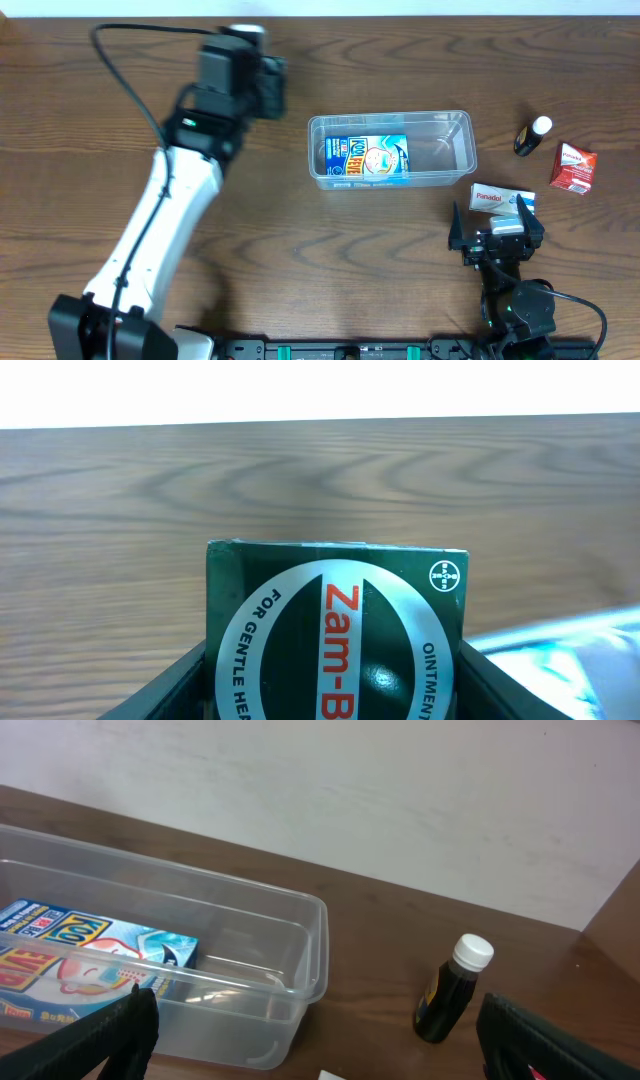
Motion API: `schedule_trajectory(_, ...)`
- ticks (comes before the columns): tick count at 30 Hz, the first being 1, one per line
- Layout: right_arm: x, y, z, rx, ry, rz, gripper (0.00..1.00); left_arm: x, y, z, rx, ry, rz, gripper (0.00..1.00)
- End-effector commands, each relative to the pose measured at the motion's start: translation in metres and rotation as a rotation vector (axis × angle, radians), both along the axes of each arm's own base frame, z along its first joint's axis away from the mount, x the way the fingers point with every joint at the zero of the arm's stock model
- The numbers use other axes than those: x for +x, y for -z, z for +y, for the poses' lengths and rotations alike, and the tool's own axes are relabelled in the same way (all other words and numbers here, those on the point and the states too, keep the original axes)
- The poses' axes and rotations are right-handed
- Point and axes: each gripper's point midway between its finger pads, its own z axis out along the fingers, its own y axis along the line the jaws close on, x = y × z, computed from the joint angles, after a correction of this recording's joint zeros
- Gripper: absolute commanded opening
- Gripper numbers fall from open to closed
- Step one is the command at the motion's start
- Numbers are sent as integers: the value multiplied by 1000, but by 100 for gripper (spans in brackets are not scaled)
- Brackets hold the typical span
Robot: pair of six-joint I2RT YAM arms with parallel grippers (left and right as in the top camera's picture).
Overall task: Pack container
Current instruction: 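Carry the green tin into the container beside the blue box and release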
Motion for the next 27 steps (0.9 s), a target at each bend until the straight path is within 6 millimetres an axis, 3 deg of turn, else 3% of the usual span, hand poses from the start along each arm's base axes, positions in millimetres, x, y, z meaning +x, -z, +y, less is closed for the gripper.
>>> schedule_trajectory(1,0,2,-2,-8,12,4,99,-13,1,-35,-45,-14,21,43)
schedule_trajectory(5,0,2,-2,-8,12,4,99,-28,22,-79,-82,29,86,43)
schedule_trajectory(10,0,2,-2,-8,12,4,99,-37,64,-103,-43,33,184,43)
schedule_trajectory(15,0,2,-2,-8,12,4,99,-43,92,-117,-8,48,239,43)
schedule_trajectory(27,0,2,-2,-8,12,4,99,-37,146,-117,61,17,317,44)
